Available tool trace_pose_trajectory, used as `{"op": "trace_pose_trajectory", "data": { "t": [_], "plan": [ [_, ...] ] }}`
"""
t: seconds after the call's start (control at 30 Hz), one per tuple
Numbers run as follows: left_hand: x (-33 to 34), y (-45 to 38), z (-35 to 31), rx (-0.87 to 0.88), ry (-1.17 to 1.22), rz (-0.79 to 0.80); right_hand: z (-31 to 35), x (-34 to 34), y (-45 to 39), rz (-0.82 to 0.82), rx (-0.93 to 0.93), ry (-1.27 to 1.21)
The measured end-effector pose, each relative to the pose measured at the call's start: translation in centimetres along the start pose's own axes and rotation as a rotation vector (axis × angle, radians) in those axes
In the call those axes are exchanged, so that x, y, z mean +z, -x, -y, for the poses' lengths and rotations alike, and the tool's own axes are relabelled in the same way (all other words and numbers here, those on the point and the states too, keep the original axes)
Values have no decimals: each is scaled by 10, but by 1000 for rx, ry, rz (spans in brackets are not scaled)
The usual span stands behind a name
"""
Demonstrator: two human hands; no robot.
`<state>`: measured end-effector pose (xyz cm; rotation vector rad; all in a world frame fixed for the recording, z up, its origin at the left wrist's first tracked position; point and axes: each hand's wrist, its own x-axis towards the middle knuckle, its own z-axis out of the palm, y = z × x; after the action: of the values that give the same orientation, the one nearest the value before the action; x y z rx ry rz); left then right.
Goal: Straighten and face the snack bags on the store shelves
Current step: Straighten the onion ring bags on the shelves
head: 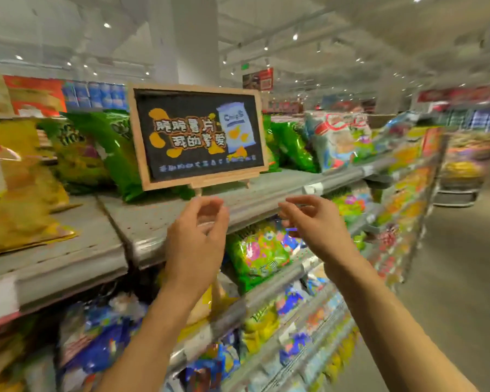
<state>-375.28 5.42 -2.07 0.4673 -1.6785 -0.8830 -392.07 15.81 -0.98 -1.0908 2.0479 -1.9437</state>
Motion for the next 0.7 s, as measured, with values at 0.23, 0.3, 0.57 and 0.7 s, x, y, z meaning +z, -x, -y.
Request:
{"op": "trace_pose_trajectory", "data": {
  "t": [0.23,0.3,0.57,0.7],
  "plan": [
    [167,-40,0,-102,152,148,-58,-124,-82,-96,22,8],
    [204,-53,2,-123,170,184,-73,-152,-102,-118,45,31],
    [329,-107,25,-53,113,227,-128,-223,-194,-191,93,22],
    [378,-145,46,65,-12,178,-152,-243,-257,-199,87,15]
  ]
}}
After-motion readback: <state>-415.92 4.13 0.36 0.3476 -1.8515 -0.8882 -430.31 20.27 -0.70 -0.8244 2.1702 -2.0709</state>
